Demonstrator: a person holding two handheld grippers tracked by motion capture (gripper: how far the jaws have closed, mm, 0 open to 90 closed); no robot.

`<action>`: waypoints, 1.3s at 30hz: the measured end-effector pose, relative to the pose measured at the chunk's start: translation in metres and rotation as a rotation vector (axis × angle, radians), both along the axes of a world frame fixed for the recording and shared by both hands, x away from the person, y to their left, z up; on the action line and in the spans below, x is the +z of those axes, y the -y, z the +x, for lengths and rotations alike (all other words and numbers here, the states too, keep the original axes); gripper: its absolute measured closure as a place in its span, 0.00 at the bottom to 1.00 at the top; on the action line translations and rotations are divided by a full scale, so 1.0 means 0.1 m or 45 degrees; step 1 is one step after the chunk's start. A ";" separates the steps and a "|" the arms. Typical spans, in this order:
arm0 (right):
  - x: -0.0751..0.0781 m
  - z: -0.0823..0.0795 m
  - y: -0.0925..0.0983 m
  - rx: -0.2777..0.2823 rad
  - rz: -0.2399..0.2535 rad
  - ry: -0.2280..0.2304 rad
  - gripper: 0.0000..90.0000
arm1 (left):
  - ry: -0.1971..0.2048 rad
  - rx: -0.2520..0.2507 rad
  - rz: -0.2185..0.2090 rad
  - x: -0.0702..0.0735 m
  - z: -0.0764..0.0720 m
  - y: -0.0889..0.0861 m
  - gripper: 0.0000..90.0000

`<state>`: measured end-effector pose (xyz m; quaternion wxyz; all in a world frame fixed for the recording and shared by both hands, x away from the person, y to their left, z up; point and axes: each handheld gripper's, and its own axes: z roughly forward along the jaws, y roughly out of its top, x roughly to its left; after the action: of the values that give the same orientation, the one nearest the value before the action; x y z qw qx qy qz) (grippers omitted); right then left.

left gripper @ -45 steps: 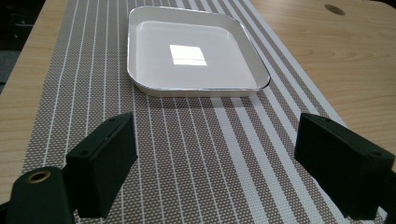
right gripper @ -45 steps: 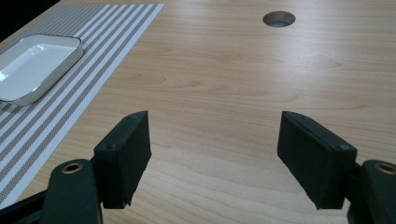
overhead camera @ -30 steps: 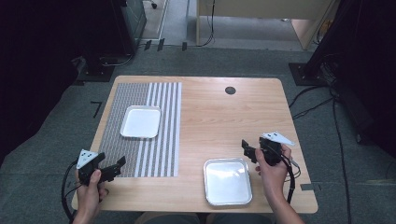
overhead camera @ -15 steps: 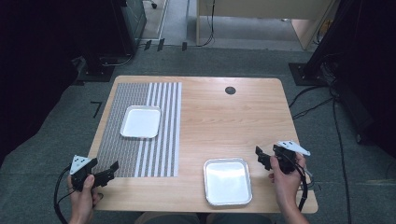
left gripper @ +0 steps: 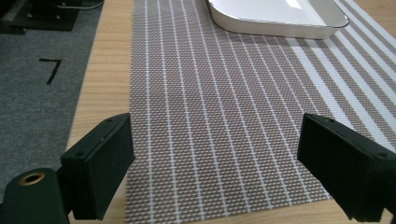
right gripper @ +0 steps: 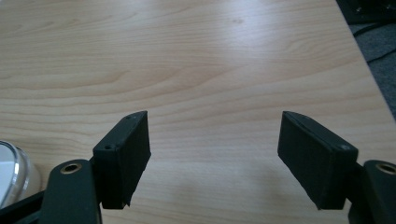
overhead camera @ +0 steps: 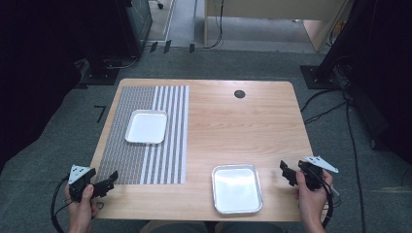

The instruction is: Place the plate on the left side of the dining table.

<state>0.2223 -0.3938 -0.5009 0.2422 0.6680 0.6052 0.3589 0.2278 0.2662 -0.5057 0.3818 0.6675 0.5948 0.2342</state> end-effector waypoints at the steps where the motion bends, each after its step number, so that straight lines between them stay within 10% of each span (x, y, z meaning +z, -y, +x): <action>1: -0.01 -0.02 0.03 -0.007 0.000 -0.003 0.29 | -0.002 0.005 -0.003 0.00 0.00 -0.02 0.12; 17: -0.19 -0.28 0.22 -0.062 -0.128 -0.084 0.28 | -0.071 -0.029 0.075 -0.09 -0.04 -0.03 0.12; 23: -0.23 -0.28 0.15 -0.058 -0.198 -0.063 0.27 | -0.085 -0.052 0.205 -0.12 -0.05 0.07 0.12; 39: -0.24 -0.27 0.15 -0.035 -0.198 -0.081 0.17 | -0.081 -0.042 0.192 -0.13 -0.05 0.07 0.12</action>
<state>0.1954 -0.4084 -0.5249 0.2791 0.6665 0.6293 0.2861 0.2226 0.2595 -0.5191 0.3150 0.7113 0.5762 0.2507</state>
